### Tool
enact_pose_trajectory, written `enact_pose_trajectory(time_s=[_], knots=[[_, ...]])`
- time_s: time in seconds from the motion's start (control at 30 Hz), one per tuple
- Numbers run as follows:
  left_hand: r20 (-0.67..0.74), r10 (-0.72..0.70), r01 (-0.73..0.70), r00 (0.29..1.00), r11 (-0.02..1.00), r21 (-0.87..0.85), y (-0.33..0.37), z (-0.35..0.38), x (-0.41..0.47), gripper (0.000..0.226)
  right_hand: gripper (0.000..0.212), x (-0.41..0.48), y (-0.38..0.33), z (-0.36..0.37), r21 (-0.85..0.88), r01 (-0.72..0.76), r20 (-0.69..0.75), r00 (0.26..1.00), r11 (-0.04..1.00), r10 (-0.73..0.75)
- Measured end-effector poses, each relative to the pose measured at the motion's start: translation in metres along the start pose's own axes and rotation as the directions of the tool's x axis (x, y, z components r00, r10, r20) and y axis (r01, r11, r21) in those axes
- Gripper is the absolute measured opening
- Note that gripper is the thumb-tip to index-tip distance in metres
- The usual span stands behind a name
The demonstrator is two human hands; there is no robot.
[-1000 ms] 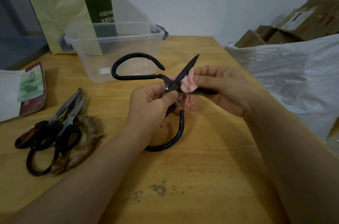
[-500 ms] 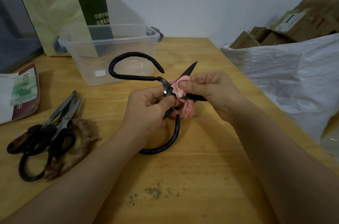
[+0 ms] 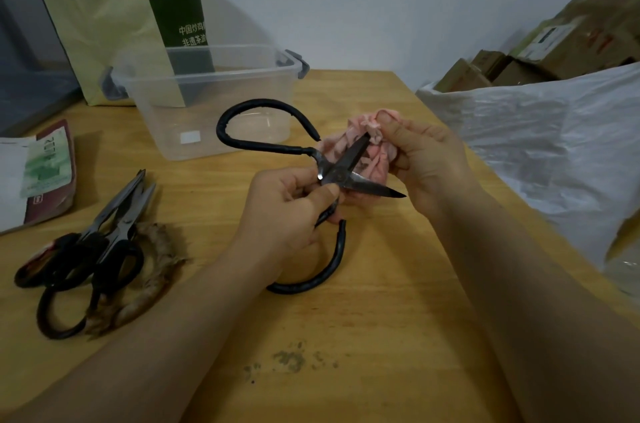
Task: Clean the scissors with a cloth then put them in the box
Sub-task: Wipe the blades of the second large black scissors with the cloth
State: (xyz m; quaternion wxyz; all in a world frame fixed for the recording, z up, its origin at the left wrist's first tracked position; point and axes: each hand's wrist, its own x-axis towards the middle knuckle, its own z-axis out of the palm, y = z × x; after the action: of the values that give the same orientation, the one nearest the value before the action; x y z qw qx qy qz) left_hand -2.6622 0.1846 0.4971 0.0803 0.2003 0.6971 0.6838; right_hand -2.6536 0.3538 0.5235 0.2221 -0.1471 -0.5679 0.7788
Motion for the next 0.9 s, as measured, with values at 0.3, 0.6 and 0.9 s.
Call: enact_pose_trajectory(time_s=[0.3,0.6,0.9], knots=[[-0.073,0.001,-0.012,0.997,0.989,-0.146,0.006,-0.004,0.001,0.017,0.018,0.008,0.001,-0.008,-0.08,-0.152,0.016,0.988,0.985,0.154],[-0.163,0.029,-0.05,0.986,0.991,-0.124,0.005,-0.004,0.002,0.023,0.011,-0.028,-0.019,0.009,-0.449,0.311,0.396,0.91,0.838,-0.126],[-0.135,-0.013,-0.001,0.991,0.995,-0.102,-0.002,-0.002,0.003,0.02,0.038,-0.025,0.003,0.017,-0.586,0.379,0.396,0.905,0.716,-0.155]])
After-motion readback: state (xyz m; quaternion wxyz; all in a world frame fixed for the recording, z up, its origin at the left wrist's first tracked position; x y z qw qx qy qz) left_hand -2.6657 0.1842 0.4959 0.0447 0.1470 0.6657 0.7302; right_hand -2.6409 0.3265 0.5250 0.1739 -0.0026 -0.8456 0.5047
